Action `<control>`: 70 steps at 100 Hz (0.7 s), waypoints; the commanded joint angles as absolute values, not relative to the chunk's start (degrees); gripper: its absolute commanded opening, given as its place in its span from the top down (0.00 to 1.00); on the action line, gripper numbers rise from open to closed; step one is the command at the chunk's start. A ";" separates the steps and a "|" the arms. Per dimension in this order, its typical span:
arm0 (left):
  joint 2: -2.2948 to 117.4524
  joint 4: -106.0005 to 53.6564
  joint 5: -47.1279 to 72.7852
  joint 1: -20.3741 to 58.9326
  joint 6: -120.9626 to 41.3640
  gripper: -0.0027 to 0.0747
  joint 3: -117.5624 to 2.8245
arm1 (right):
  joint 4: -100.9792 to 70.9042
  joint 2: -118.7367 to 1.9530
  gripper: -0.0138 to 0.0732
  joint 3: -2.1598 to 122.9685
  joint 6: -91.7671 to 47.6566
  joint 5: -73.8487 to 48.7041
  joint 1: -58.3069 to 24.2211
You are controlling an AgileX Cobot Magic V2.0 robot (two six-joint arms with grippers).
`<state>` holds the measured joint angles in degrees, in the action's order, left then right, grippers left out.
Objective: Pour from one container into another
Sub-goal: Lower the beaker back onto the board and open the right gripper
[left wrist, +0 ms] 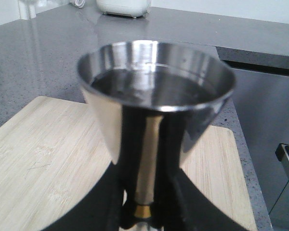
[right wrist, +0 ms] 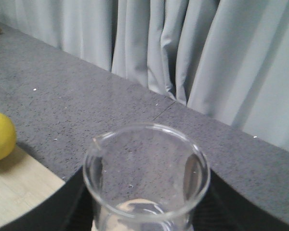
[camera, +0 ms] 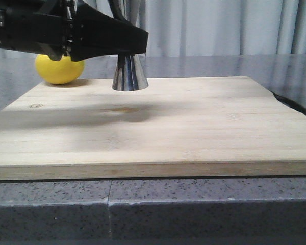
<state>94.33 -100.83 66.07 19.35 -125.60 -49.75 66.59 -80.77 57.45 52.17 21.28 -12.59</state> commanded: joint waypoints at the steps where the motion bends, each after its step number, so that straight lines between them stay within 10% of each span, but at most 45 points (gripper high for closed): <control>1: 92.19 -105.25 72.91 19.83 -125.25 0.99 -51.36 | 64.98 -81.81 0.63 58.01 52.50 29.79 -9.57; 70: 92.19 -105.25 72.81 19.83 -125.25 0.99 -51.36 | 65.33 -97.32 0.63 54.62 40.13 48.75 -5.13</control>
<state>94.33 -100.83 66.07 19.35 -125.60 -49.75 67.04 -98.89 53.28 41.28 43.60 -5.55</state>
